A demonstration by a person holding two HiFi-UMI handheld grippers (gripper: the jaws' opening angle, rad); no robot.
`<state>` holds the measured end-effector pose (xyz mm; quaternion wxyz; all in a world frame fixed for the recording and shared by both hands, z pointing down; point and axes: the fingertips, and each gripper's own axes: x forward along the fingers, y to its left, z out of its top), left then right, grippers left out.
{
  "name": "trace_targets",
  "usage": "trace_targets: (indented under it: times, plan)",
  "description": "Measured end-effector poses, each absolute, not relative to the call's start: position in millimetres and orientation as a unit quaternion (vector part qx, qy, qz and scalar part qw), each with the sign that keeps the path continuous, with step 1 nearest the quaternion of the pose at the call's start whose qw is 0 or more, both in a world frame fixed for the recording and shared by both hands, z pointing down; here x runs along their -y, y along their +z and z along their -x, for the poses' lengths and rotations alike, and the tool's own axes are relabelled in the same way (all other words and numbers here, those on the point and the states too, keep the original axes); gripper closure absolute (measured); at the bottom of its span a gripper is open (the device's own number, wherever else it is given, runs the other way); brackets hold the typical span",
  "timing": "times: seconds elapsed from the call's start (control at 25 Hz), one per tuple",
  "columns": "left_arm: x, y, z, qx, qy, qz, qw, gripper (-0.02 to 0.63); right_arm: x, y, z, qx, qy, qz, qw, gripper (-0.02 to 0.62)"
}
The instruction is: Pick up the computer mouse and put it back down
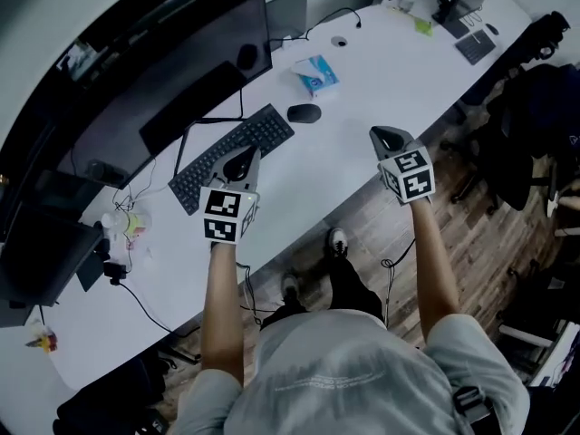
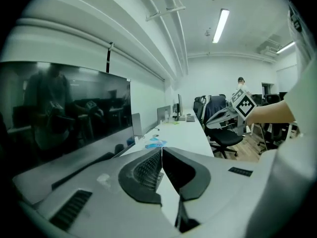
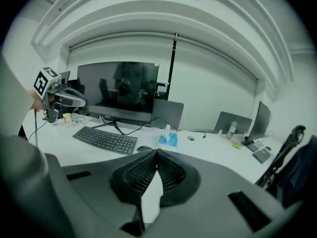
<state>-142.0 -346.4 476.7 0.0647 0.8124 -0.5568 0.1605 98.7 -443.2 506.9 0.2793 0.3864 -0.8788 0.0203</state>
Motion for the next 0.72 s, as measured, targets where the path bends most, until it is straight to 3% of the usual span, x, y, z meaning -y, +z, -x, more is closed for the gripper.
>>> trace_targets:
  times: [0.72]
  plan:
    - [250,379,111,0.492,0.119,-0.861,-0.043,0.592,269,367,-137,0.838,-0.071,-0.502,0.203,0.594]
